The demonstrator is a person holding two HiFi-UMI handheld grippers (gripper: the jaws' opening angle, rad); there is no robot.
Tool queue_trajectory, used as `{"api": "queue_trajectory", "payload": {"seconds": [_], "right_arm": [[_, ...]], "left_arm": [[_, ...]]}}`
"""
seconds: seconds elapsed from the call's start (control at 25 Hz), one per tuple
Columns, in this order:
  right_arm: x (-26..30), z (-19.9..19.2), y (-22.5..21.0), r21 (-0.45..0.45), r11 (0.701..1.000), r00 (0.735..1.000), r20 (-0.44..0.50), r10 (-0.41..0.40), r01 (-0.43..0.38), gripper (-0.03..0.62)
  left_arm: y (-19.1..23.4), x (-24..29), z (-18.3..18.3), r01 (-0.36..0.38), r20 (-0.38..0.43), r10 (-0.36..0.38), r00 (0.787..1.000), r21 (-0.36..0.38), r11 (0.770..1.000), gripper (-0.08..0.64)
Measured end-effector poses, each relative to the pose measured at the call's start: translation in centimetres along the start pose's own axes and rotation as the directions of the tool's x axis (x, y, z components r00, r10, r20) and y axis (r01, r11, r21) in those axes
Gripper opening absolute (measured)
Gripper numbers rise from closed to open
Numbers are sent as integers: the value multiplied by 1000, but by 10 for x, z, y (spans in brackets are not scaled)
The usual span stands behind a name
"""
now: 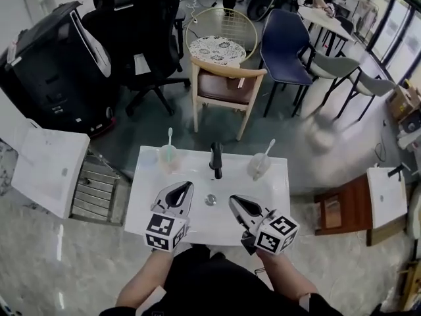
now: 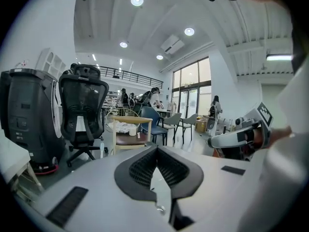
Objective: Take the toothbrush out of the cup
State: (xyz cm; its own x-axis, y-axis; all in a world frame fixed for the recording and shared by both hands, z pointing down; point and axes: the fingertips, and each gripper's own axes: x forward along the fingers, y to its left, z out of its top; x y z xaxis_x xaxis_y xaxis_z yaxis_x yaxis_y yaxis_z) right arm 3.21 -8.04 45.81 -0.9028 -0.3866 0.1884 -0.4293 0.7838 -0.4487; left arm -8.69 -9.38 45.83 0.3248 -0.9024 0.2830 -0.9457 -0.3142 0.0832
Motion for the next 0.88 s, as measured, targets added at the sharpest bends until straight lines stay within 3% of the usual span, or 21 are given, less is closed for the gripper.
{"api": "queue_trajectory", "payload": {"seconds": [0.24, 0.48, 0.72, 0.8, 0.88], "right_arm": [[60, 22, -11, -16, 1000, 999, -33, 20, -21, 28], [99, 25, -27, 21, 1000, 998, -62, 24, -23, 28], [130, 13, -38, 44, 996, 986, -145, 88, -82, 28], [138, 10, -36, 57, 993, 980, -169, 108, -99, 28], [146, 6, -36, 79, 991, 975, -184, 121, -108, 28]], "left_arm": [[79, 31, 12, -46, 9, 46, 999, -15, 999, 15], [136, 71, -4, -70, -75, 70, 995, 5, 998, 15], [177, 108, -28, -92, -149, 89, 985, -15, 996, 20], [185, 119, -45, -83, -203, 77, 976, -19, 996, 120], [196, 129, -62, -88, -255, 80, 964, -19, 996, 144]]}}
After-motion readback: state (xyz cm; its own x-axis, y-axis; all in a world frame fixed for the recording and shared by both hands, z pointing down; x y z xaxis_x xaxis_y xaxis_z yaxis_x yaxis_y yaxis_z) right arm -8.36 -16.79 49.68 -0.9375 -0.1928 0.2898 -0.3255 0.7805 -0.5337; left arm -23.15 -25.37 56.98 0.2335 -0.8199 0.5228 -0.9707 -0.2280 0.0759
